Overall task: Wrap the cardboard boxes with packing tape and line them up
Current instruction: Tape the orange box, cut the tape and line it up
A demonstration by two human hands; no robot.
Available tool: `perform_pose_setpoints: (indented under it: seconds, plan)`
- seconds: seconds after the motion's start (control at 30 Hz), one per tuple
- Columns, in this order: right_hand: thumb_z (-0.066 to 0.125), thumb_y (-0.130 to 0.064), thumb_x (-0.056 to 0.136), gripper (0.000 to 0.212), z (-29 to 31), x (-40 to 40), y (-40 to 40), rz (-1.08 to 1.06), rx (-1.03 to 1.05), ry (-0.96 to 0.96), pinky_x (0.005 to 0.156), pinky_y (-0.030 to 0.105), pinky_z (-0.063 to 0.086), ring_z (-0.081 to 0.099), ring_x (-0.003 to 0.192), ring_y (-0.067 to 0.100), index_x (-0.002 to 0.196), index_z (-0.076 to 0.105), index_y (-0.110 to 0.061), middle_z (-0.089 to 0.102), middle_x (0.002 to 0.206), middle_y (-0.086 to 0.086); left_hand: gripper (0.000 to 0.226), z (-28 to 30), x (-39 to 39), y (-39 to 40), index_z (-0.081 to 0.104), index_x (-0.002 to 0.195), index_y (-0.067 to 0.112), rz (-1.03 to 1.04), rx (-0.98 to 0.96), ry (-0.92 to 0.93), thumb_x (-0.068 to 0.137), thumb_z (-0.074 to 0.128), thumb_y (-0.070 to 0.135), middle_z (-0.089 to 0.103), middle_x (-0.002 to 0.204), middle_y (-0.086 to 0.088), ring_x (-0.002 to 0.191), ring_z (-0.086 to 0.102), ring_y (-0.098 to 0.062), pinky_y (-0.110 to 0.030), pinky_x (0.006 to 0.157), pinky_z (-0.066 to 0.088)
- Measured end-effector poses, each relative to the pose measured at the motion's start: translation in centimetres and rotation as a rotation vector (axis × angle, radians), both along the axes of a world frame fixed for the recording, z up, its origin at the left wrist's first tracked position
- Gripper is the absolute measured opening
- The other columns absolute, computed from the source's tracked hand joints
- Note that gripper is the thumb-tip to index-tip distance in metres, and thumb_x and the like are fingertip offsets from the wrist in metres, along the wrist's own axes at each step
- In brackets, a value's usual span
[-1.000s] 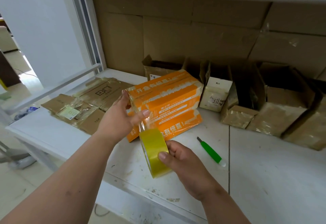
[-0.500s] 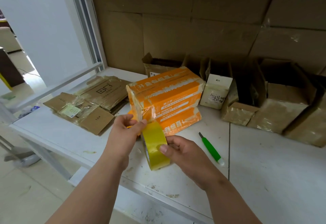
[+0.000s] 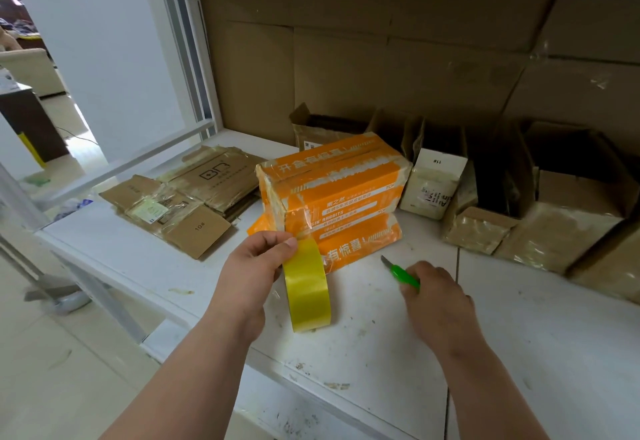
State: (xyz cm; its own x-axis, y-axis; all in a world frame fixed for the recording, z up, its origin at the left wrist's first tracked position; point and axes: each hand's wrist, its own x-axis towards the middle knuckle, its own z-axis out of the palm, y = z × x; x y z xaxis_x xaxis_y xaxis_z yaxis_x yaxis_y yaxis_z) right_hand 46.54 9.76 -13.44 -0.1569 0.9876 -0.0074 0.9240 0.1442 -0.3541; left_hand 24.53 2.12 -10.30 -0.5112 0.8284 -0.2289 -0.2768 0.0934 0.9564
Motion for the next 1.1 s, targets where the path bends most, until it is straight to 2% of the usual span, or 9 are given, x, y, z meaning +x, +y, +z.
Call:
perform_pose_setpoints:
  seconds: [0.1, 0.2, 0.23, 0.3, 0.4, 0.67, 0.87, 1.0, 1.1]
  plan:
    - [0.046, -0.029, 0.102, 0.025, 2.1, -1.1, -0.3, 0.130, 0.000, 0.290, 0.069, 0.035, 0.048, 0.058, 0.081, 0.020, 0.127, 0.050, -0.026, 0.057, 0.090, -0.002, 0.003, -0.1, 0.3, 0.1, 0.071, 0.087, 0.017, 0.025, 0.004, -0.028, 0.088, 0.070, 0.015, 0.072, 0.087, 0.000, 0.087, 0.063, -0.018, -0.034, 0.084, 0.049]
    - [0.042, -0.030, 0.104, 0.028, 4.8, -2.8, -0.9, 0.297, -0.002, 0.448, 0.064, 0.029, 0.044, 0.054, 0.072, 0.006, 0.127, 0.057, -0.034, 0.061, 0.089, -0.011, 0.004, -0.2, 0.5, 0.2, 0.071, 0.086, 0.017, 0.051, 0.016, -0.038, 0.088, 0.070, 0.015, 0.072, 0.088, -0.001, 0.086, 0.063, -0.018, -0.035, 0.084, 0.049]
    - [0.043, -0.030, 0.104, 0.029, 5.5, -3.4, -1.3, 0.348, 0.004, 0.442, 0.064, 0.026, 0.042, 0.052, 0.072, 0.003, 0.128, 0.058, -0.034, 0.061, 0.090, -0.014, 0.004, -0.2, 0.5, 0.2, 0.071, 0.085, 0.017, 0.059, 0.021, -0.042, 0.088, 0.070, 0.014, 0.072, 0.087, 0.000, 0.084, 0.064, -0.016, -0.032, 0.080, 0.050]
    - [0.046, -0.032, 0.102, 0.031, 6.8, -4.4, -1.7, 0.429, 0.053, 0.347, 0.074, 0.028, 0.047, 0.056, 0.085, 0.003, 0.129, 0.060, -0.033, 0.064, 0.102, -0.015, 0.006, -0.1, 0.7, 0.2, 0.071, 0.084, 0.016, 0.073, 0.036, -0.049, 0.088, 0.069, 0.012, 0.072, 0.082, 0.001, 0.076, 0.065, -0.012, -0.028, 0.072, 0.049]
    - [0.049, -0.035, 0.100, 0.030, 8.0, -5.7, -2.1, 0.481, 0.145, 0.236, 0.087, 0.033, 0.050, 0.058, 0.101, 0.012, 0.125, 0.066, -0.032, 0.067, 0.115, -0.008, 0.007, 0.0, 1.0, 0.1, 0.072, 0.083, 0.014, 0.099, 0.051, -0.044, 0.087, 0.070, 0.010, 0.071, 0.077, 0.001, 0.069, 0.064, -0.009, -0.026, 0.068, 0.050]
    - [0.048, -0.039, 0.098, 0.030, 8.0, -7.5, -1.7, 0.528, 0.270, 0.165, 0.079, 0.033, 0.051, 0.060, 0.092, 0.013, 0.115, 0.071, -0.031, 0.070, 0.103, -0.008, 0.009, -0.1, 1.3, 0.1, 0.072, 0.079, 0.016, 0.135, 0.058, -0.059, 0.086, 0.071, 0.011, 0.071, 0.083, -0.006, 0.078, 0.063, -0.020, -0.033, 0.073, 0.050]
    - [0.044, -0.041, 0.098, 0.032, 7.7, -8.4, -1.2, 0.550, 0.288, 0.114, 0.076, 0.035, 0.052, 0.059, 0.088, 0.016, 0.111, 0.070, -0.027, 0.067, 0.099, -0.006, 0.011, 0.1, 1.4, 0.2, 0.072, 0.077, 0.017, 0.149, 0.045, -0.058, 0.087, 0.071, 0.012, 0.070, 0.077, -0.003, 0.069, 0.062, -0.015, -0.027, 0.062, 0.048]
    - [0.046, -0.040, 0.098, 0.031, 7.7, -8.3, -0.8, 0.548, 0.270, 0.119, 0.078, 0.034, 0.051, 0.059, 0.091, 0.015, 0.114, 0.070, -0.028, 0.067, 0.102, -0.007, 0.010, 0.1, 1.3, 0.3, 0.073, 0.077, 0.017, 0.150, 0.029, -0.031, 0.086, 0.071, 0.013, 0.071, 0.079, -0.003, 0.073, 0.062, -0.016, -0.029, 0.066, 0.048]
    - [0.044, -0.037, 0.098, 0.031, 7.4, -7.7, 0.1, 0.509, 0.284, 0.050, 0.071, 0.032, 0.050, 0.058, 0.082, 0.017, 0.107, 0.070, -0.024, 0.066, 0.092, -0.004, 0.011, 0.3, 1.2, 0.3, 0.071, 0.076, 0.017, 0.158, 0.019, -0.029, 0.086, 0.071, 0.013, 0.069, 0.077, -0.002, 0.073, 0.061, -0.016, -0.029, 0.066, 0.047]
